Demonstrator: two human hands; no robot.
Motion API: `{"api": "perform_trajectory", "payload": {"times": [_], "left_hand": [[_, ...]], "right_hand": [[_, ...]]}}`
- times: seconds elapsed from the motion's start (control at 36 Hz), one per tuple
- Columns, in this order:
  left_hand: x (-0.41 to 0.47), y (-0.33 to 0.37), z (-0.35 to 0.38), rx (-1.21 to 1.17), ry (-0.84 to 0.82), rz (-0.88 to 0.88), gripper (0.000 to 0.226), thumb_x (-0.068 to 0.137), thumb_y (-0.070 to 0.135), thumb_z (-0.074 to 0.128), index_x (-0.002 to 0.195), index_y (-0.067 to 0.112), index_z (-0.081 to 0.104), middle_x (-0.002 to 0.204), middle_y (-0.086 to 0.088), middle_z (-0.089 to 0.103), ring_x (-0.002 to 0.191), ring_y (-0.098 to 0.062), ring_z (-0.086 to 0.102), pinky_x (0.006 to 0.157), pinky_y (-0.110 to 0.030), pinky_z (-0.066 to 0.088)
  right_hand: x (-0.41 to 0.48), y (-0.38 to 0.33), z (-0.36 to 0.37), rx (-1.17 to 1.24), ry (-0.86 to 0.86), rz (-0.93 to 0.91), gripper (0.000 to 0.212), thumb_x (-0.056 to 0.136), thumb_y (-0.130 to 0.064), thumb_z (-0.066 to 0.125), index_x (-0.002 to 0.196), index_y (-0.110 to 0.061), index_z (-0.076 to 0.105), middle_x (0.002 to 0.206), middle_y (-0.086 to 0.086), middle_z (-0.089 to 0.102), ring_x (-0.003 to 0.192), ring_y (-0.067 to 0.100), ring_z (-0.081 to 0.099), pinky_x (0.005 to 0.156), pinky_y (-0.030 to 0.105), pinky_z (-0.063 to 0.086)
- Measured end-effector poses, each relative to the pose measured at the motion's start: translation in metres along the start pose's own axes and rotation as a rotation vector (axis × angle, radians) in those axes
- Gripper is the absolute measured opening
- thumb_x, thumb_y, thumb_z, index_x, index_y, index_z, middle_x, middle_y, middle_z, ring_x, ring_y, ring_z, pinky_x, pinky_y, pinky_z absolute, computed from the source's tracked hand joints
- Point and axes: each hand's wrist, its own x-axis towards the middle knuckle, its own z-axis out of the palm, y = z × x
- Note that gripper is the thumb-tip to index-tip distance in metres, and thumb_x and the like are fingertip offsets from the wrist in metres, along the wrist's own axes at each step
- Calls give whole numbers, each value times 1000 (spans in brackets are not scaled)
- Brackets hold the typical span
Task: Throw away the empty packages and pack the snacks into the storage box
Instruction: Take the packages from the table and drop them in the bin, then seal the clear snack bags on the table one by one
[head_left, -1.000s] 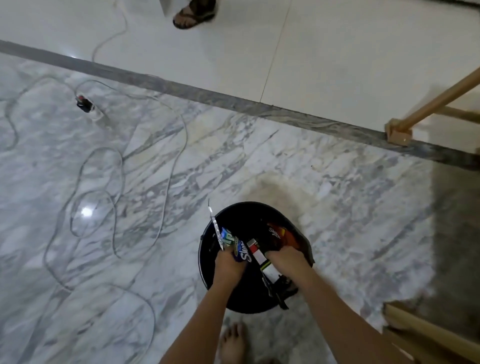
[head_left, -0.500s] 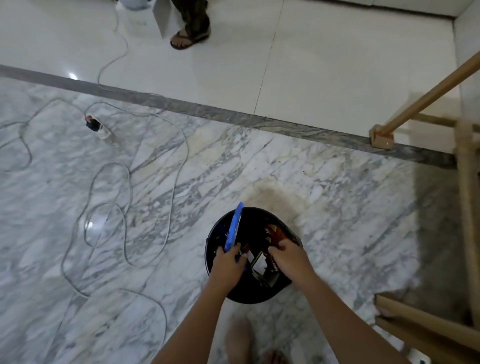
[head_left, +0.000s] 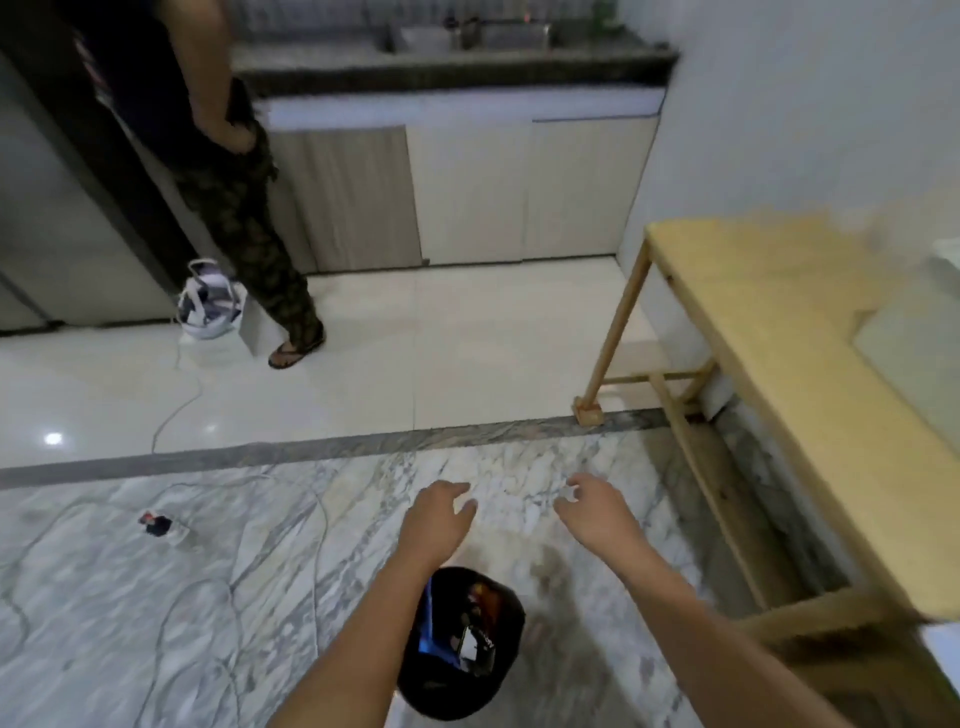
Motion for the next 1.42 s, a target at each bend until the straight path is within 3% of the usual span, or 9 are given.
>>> {"api": "perform_trajectory", "payload": {"times": [0.14, 0.28, 0.44, 0.64, 0.78, 0.94, 1.06, 1.17, 1.42], "left_hand": [[-15, 106, -34, 86, 48, 220, 34, 92, 28, 51, 121, 12, 60, 129, -12, 55, 112, -19, 52, 94, -28, 40], [-48, 208, -31, 167, 38, 442, 39, 92, 34, 49, 129, 20, 52, 135, -4, 48, 127, -22, 40, 104, -35, 36], [-108, 305, 7, 189, -33, 672, 43, 90, 30, 52, 131, 20, 50, 136, -5, 46, 125, -24, 41, 103, -38, 38], [-194, 380, 99, 245, -186, 865, 39, 91, 32, 52, 129, 21, 49, 138, -3, 41, 129, -23, 36, 106, -39, 35], [-266, 423, 165, 255, -320, 1025, 39, 89, 30, 56, 127, 21, 52, 131, -5, 46, 125, -25, 42, 103, -35, 36], [-324, 465, 228, 223, -511, 1142, 38, 87, 28, 58, 125, 19, 54, 127, -2, 48, 119, -25, 50, 99, -36, 41], [-349, 490, 270, 280, -567, 1204, 37, 86, 26, 58, 122, 20, 56, 128, -4, 47, 122, -24, 43, 102, -34, 36], [-344, 516, 323, 327, -661, 1236, 38, 83, 30, 58, 120, 21, 57, 122, -5, 49, 115, -25, 50, 98, -44, 43], [-297, 579, 437, 520, -726, 1256, 43, 91, 31, 50, 133, 21, 45, 138, -3, 40, 128, -20, 39, 101, -33, 33]], "right_hand": [[-57, 0, -86, 40, 202, -19, 43, 92, -31, 51, 131, -16, 47, 129, 5, 52, 104, 20, 55, 78, 28, 45], [-119, 30, -159, 60, 391, 7, 21, 87, -27, 50, 100, -14, 60, 88, -1, 58, 79, 16, 57, 53, 24, 35], [-207, 98, -216, 36, 564, 68, 37, 88, -33, 50, 121, -16, 53, 121, 5, 55, 107, 23, 54, 82, 32, 46], [-322, 206, -242, 95, 727, 260, 34, 85, -29, 52, 116, -16, 54, 118, 4, 57, 103, 23, 57, 85, 34, 47], [-406, 279, -245, 174, 849, 435, 6, 80, -23, 52, 84, -19, 54, 87, 5, 58, 89, 26, 61, 72, 30, 45], [-481, 342, -245, 246, 1003, 595, 10, 83, -21, 49, 88, -21, 57, 104, 8, 64, 99, 27, 60, 80, 31, 46], [-504, 382, -245, 311, 1054, 687, 5, 83, -24, 53, 86, -22, 56, 98, 2, 62, 92, 22, 59, 77, 30, 47], [-504, 421, -254, 373, 1077, 748, 20, 85, -28, 55, 102, -18, 59, 106, 3, 62, 94, 22, 59, 80, 31, 48], [-440, 516, -303, 515, 1090, 851, 10, 85, -24, 54, 94, -22, 56, 105, 3, 61, 93, 21, 59, 81, 31, 48]]}}
